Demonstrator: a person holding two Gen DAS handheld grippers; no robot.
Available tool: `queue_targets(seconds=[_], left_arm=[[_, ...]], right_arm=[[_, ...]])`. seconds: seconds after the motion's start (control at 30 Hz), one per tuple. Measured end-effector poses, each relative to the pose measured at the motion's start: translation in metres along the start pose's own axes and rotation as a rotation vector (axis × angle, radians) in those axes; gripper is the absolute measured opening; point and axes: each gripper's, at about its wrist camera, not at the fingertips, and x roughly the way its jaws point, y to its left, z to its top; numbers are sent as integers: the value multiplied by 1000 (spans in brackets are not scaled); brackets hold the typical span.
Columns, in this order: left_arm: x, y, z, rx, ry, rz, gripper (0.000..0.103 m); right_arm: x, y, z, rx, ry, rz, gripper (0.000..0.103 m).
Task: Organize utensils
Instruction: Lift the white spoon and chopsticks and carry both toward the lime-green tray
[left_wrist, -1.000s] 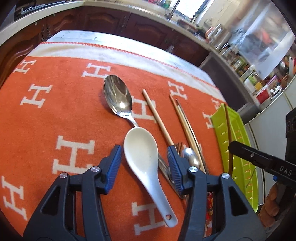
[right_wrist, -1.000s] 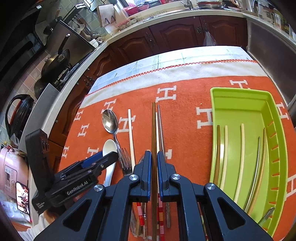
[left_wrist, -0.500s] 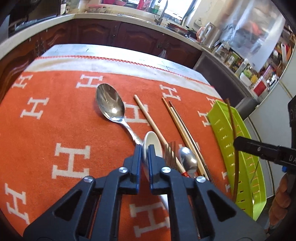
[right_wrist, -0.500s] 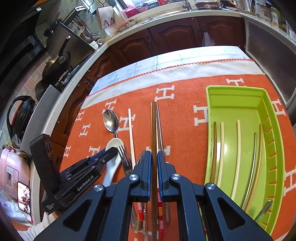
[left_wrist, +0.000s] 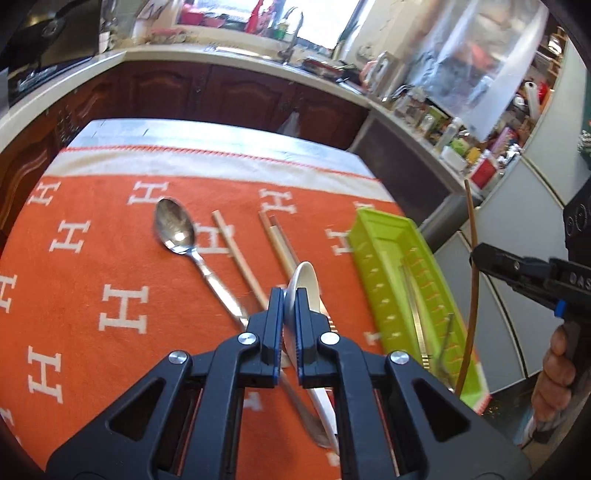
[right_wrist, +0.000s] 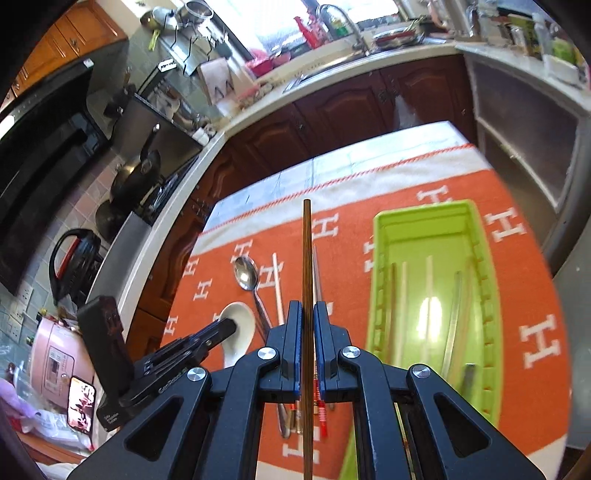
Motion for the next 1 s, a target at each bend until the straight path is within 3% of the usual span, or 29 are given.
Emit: queue_targets(seconds=[0.27, 0.43, 0.67, 1.0], left_arm=[[-17, -59, 4, 78, 33, -58, 3], [-15, -91, 4, 121, 62, -64, 3], [6, -119, 4, 157, 109, -57, 3], [64, -154, 13, 216, 185, -108, 3]], right_arm=[[-40, -33, 16, 24, -48, -141, 6], [-16, -50, 12, 25, 19, -179, 6], [24, -73, -5, 72, 133, -127, 11], [-1, -109, -6, 188, 7, -148, 14]])
